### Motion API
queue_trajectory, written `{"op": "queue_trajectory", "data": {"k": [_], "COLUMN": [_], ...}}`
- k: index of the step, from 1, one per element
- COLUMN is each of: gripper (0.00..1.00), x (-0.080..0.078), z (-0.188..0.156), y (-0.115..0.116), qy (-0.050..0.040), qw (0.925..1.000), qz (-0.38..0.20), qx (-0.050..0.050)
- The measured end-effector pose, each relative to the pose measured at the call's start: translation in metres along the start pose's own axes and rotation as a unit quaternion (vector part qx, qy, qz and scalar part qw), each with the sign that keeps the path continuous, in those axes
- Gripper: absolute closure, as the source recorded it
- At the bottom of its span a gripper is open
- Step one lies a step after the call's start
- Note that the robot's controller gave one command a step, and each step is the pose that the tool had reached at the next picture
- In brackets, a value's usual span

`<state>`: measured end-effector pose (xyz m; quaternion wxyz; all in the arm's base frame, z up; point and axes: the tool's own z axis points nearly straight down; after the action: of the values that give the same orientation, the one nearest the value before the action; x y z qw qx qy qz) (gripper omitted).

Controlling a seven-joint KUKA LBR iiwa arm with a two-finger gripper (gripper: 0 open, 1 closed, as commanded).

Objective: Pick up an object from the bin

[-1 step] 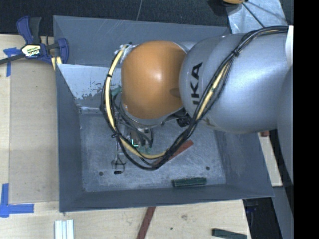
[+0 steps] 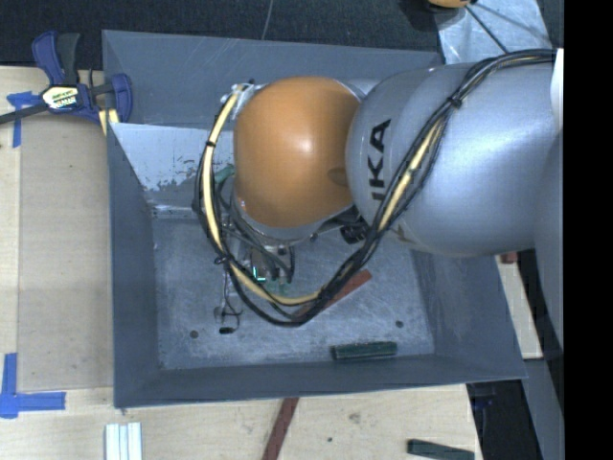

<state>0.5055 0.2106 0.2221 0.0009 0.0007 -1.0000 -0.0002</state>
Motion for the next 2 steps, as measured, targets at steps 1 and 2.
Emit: {"op": "queue_trajectory", "data": {"k": [1,2], "gripper": [0.0,0.0], "x": [-0.002,0.0], "z": [0.014,0.053], "y": [-0.001,0.004], "qy": [-0.0042,-0.0024], "qw": [0.9991,0.998], "qz": [-0.043,-0.063], "qx": [-0.001,0.0]}}
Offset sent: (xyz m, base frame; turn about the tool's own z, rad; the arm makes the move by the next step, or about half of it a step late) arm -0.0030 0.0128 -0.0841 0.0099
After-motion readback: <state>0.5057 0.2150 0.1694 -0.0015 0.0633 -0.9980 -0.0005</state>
